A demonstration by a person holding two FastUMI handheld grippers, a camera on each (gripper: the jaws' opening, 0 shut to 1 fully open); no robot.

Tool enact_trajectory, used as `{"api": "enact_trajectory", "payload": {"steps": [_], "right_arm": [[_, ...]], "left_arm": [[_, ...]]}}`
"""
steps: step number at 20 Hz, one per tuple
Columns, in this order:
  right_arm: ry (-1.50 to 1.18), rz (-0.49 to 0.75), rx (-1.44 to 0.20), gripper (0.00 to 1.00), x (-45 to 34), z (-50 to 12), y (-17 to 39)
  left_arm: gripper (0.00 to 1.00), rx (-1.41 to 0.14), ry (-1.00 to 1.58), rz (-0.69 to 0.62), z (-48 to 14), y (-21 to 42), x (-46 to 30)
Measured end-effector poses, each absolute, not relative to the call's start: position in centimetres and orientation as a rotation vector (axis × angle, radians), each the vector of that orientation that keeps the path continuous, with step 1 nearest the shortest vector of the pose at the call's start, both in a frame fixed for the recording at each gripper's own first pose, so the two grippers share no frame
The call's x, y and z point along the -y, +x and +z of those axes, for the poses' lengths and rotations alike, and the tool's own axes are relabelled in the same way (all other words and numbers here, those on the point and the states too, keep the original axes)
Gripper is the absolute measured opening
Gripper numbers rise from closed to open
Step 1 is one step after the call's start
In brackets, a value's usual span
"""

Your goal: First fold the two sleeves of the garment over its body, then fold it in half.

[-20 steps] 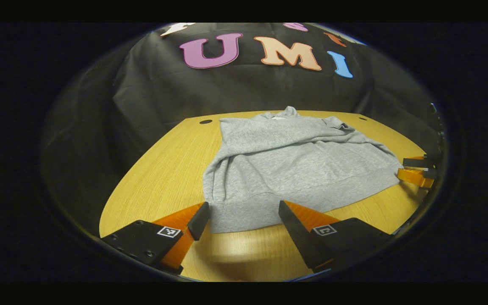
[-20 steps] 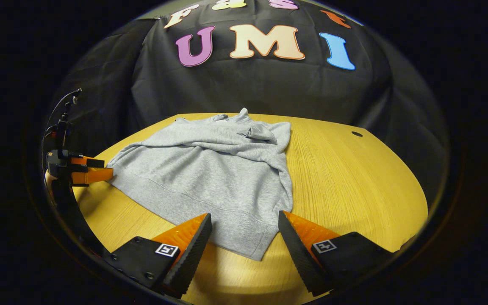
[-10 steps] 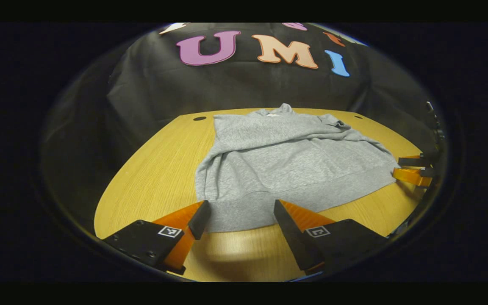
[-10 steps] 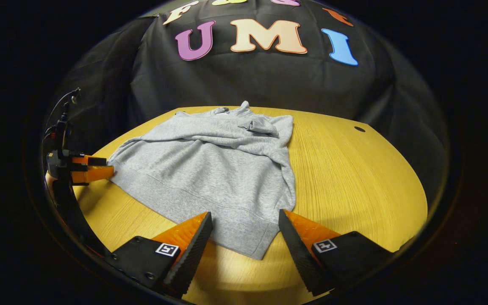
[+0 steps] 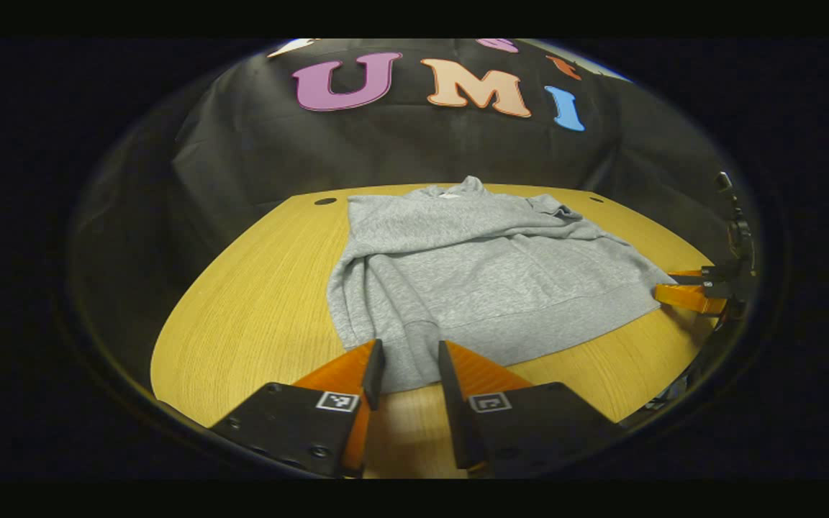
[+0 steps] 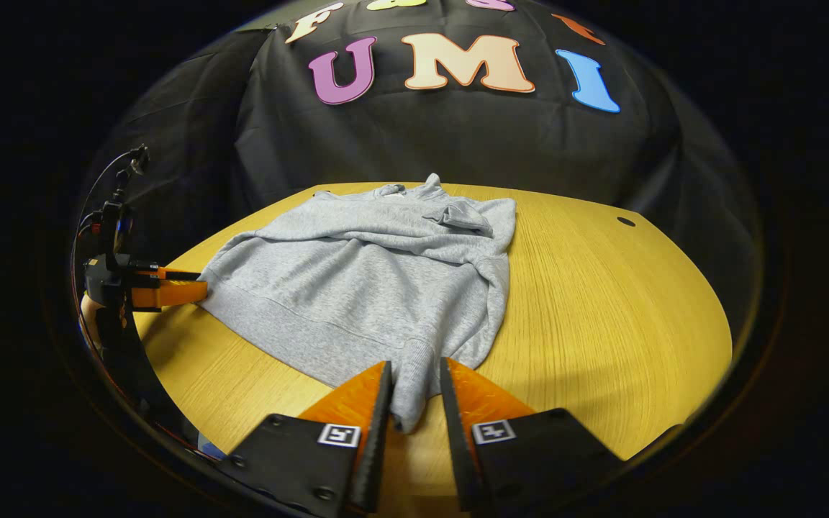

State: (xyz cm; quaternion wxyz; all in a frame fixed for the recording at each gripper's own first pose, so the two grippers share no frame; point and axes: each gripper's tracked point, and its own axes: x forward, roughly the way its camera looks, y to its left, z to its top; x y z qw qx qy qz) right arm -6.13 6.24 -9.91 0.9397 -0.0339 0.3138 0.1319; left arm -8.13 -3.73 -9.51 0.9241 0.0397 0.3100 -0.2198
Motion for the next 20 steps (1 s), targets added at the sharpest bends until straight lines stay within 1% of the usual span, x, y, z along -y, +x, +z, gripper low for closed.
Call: {"api": "enact_trajectory", "payload": {"steps": [1, 2, 3, 4, 5, 6, 7, 8, 15, 20], "right_arm": [[-0.064, 0.268, -0.642, 0.32, -6.0, -10.0, -6.3], [-0.063, 0.27, -0.647, 0.23, -6.0, -9.8, -6.3], [-0.047, 0.271, -0.655, 0.23, -6.2, -9.9, -6.4], [-0.036, 0.271, -0.653, 0.14, -6.3, -9.8, -6.3], [-0.021, 0.266, -0.654, 0.14, -6.2, -9.8, -6.2], [-0.01, 0.265, -0.653, 0.1, -6.2, -9.7, -6.3], [0.01, 0.261, -0.655, 0.1, -6.3, -9.7, -6.3], [0.018, 0.264, -0.659, 0.04, -6.4, -9.8, -6.5], [0.072, 0.272, -0.654, 0.04, -6.5, -8.6, -6.1], [0.08, 0.292, -0.633, 0.04, -6.6, -7.0, -5.3]], "left_arm": [[0.26, -0.637, 0.072, -0.448, -9.5, -8.1, 3.8], [0.2, -0.635, 0.068, -0.446, -9.5, -8.1, 3.8], [0.17, -0.63, 0.058, -0.444, -9.4, -8.0, 3.8], [0.14, -0.631, 0.047, -0.437, -9.4, -8.2, 3.9], [0.09, -0.624, 0.039, -0.431, -9.2, -8.1, 3.9], [0.05, -0.615, 0.03, -0.426, -9.0, -8.2, 3.9], [0.01, -0.607, 0.018, -0.418, -8.8, -8.2, 3.9], [0.0, -0.6, 0.009, -0.415, -8.5, -8.1, 4.1], [0.0, -0.596, -0.029, -0.412, -7.8, -8.0, 4.3], [0.0, -0.536, -0.052, -0.438, -5.3, -6.9, 4.8]]}}
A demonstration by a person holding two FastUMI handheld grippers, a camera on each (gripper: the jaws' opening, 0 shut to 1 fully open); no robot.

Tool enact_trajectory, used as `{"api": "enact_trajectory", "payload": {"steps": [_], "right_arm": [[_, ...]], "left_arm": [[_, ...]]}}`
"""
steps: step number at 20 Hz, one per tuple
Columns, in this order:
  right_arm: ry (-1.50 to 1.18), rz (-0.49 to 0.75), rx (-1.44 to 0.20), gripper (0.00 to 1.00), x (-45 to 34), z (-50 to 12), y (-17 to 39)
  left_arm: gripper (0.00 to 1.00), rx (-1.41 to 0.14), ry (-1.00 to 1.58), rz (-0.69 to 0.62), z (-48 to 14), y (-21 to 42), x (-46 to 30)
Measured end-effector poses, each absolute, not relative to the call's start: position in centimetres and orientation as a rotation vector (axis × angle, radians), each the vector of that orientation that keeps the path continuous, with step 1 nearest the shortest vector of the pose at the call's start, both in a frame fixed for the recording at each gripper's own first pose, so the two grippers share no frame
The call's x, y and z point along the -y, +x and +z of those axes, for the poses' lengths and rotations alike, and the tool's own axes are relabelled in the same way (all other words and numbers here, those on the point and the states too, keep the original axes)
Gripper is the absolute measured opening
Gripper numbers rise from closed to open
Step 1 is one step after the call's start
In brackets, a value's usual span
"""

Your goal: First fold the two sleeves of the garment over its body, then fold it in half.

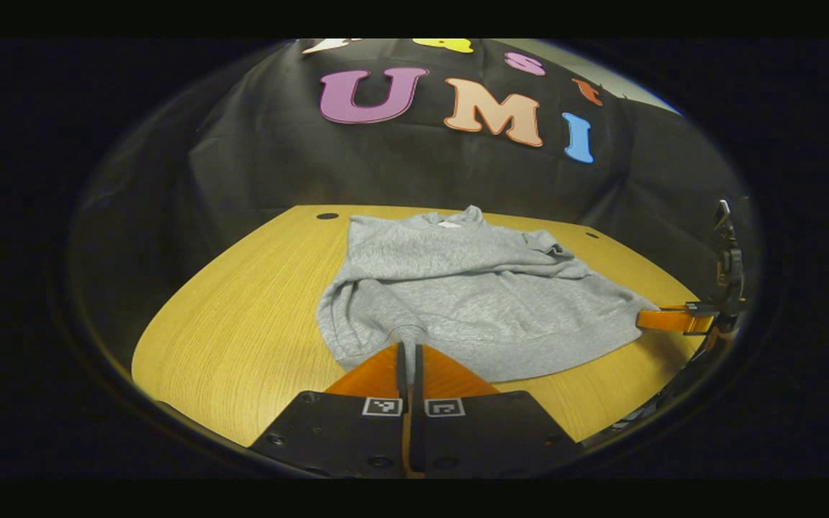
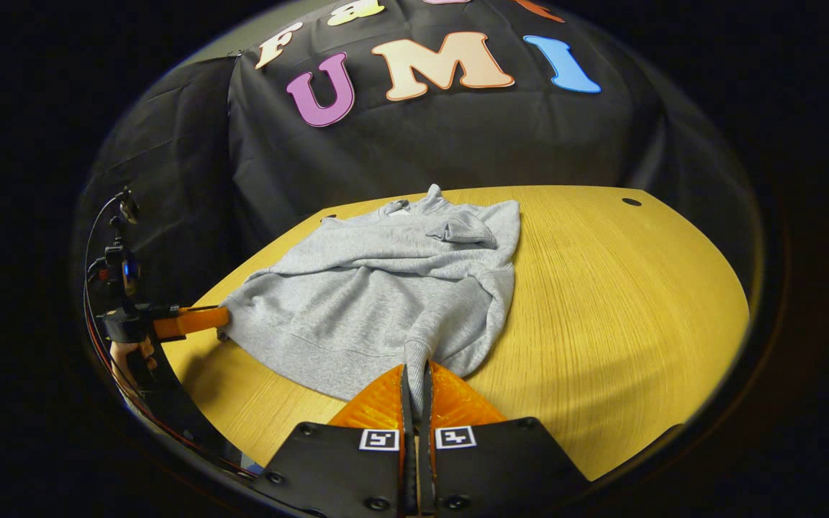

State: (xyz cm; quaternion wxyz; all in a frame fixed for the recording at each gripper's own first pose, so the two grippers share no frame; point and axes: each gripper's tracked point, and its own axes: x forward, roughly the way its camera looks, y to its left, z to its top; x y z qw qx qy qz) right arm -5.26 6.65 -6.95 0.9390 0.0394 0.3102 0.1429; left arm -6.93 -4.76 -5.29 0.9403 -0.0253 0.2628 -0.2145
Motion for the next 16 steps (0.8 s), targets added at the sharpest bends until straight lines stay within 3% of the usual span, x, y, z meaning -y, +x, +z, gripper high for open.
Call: {"api": "enact_trajectory", "payload": {"steps": [9, 16], "right_arm": [[0.034, 0.292, -0.495, 0.04, -6.9, -1.3, 0.3], [0.024, 0.288, -0.476, 0.04, -6.6, -0.3, 6.1]], "left_arm": [[0.0, -0.419, -0.122, -0.483, 0.2, -1.9, 6.6], [0.0, -0.326, 0.002, -0.506, 4.2, 4.0, 8.7]]}}
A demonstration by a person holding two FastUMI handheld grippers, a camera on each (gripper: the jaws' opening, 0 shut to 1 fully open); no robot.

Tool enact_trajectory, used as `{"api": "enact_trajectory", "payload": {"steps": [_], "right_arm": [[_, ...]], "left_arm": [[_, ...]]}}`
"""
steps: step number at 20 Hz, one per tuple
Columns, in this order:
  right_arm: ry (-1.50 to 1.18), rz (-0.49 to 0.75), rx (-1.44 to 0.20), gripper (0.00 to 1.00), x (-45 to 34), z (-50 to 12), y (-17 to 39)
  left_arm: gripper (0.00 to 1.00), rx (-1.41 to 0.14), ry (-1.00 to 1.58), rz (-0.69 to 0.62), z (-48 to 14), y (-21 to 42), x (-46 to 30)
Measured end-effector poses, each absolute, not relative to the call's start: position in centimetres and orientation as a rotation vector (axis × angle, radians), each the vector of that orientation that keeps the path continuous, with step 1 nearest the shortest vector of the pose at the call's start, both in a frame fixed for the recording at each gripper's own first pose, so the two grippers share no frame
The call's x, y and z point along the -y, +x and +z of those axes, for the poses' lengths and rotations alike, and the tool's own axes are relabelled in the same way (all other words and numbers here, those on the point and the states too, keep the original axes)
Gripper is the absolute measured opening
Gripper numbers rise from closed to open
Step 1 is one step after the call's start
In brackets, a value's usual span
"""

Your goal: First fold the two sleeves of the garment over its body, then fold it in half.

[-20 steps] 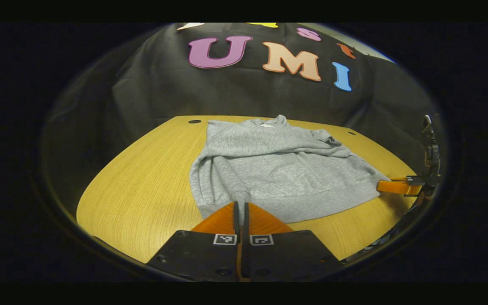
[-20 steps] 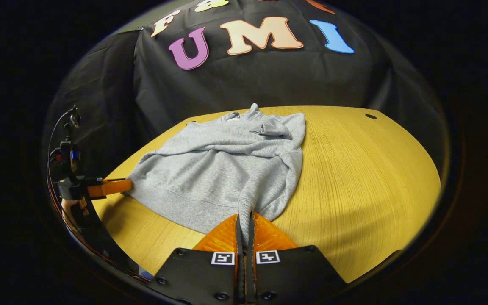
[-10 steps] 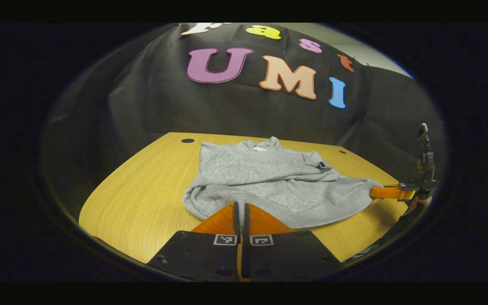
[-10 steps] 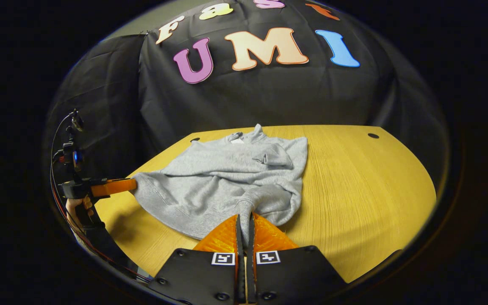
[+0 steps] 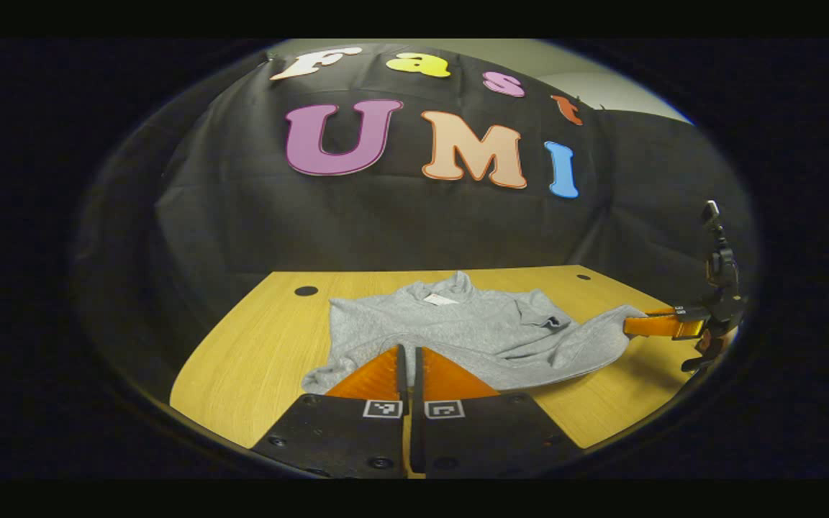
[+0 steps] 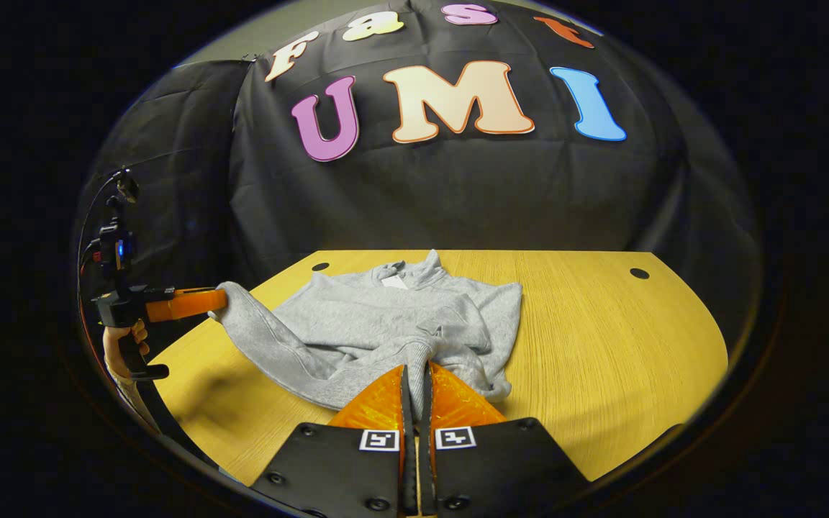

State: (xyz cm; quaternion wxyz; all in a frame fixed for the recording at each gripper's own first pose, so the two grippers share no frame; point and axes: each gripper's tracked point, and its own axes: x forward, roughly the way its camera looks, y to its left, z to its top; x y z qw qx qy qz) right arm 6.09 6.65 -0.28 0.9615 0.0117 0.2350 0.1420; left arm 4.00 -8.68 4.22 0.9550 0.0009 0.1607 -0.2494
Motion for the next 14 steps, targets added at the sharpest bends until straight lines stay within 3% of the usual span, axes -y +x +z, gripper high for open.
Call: {"api": "enact_trajectory", "payload": {"steps": [6, 14], "right_arm": [[0.018, 0.271, -0.468, 0.04, -6.2, 0.3, 12.0], [0.036, 0.233, -0.523, 0.04, -6.1, -2.8, 18.4]], "left_arm": [[0.0, -0.294, 0.058, -0.488, 5.1, 9.5, 10.5], [0.0, -0.294, 0.05, -0.404, 1.5, 16.3, 12.6]]}}
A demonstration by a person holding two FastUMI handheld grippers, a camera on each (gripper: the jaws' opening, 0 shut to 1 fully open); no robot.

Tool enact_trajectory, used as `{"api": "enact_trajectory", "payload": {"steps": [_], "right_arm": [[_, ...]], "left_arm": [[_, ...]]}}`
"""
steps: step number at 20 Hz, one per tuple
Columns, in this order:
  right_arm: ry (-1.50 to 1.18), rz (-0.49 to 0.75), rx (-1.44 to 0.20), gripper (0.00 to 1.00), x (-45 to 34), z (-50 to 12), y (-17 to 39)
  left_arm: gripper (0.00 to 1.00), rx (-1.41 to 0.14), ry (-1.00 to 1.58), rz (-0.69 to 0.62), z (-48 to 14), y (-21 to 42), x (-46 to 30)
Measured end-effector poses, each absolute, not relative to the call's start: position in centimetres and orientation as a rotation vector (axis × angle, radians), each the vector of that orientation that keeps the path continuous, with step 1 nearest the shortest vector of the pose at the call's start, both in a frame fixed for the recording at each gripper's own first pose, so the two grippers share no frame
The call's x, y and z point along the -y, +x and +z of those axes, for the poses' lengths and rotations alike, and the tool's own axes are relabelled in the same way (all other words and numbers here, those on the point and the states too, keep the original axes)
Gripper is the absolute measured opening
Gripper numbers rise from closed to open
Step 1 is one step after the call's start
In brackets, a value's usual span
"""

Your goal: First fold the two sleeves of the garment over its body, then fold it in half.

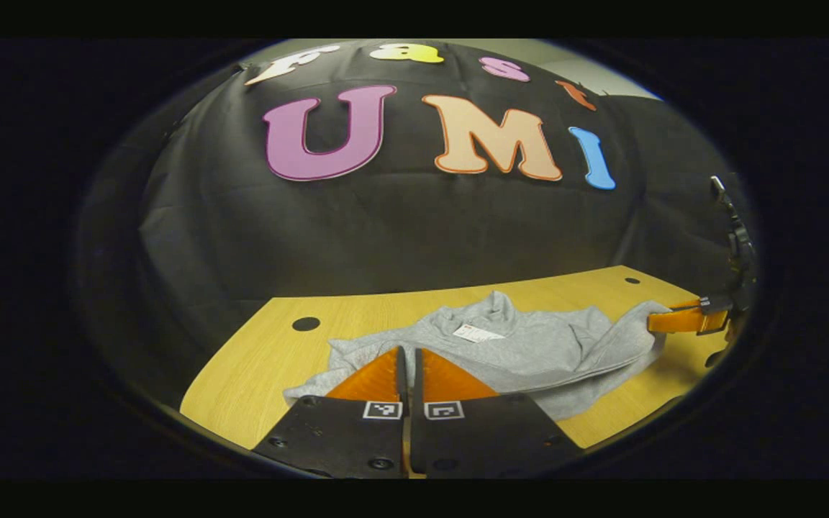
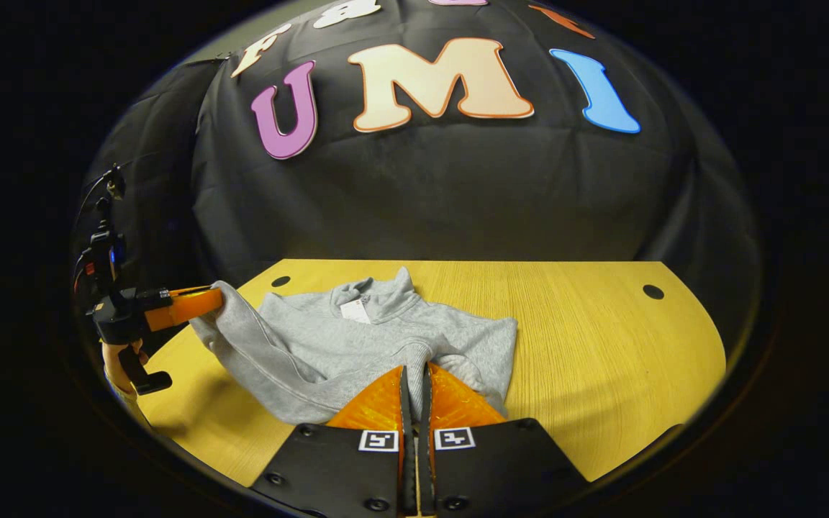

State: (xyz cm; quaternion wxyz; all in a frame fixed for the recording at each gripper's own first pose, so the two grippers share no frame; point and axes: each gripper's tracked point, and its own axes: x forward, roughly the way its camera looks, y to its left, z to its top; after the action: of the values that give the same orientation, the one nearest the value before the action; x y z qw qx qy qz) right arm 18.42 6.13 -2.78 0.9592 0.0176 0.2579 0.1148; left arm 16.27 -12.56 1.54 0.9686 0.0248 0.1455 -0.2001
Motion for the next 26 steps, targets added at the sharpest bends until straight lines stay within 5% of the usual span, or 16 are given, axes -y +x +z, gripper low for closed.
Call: {"api": "enact_trajectory", "payload": {"steps": [9, 11, 12, 13, 15, 18, 26], "right_arm": [[0.101, 0.232, -0.501, 0.04, -7.0, -3.2, 20.9], [0.117, 0.226, -0.484, 0.07, -7.0, -2.7, 21.5], [0.126, 0.214, -0.466, 0.16, -6.7, -2.4, 21.8], [0.138, 0.212, -0.449, 0.22, -6.6, -1.7, 22.0], [0.153, 0.223, -0.421, 0.5, -6.8, -0.7, 21.8], [0.096, 0.226, -0.34, 0.97, -6.7, 1.1, 20.7], [0.084, 0.241, -0.133, 0.97, -7.3, 6.2, 15.0]], "left_arm": [[0.0, -0.269, 0.057, -0.359, 0.6, 18.2, 13.0], [0.06, -0.229, 0.083, -0.309, 1.6, 18.9, 12.0], [0.13, -0.209, 0.083, -0.303, 1.9, 19.1, 11.8], [0.42, -0.192, 0.08, -0.294, 2.6, 18.8, 11.4], [0.99, -0.167, 0.062, -0.285, 3.5, 18.5, 10.8], [0.94, -0.121, 0.022, -0.269, 5.3, 17.5, 9.7], [0.94, 0.018, 0.024, -0.235, 9.8, 11.3, 7.8]]}}
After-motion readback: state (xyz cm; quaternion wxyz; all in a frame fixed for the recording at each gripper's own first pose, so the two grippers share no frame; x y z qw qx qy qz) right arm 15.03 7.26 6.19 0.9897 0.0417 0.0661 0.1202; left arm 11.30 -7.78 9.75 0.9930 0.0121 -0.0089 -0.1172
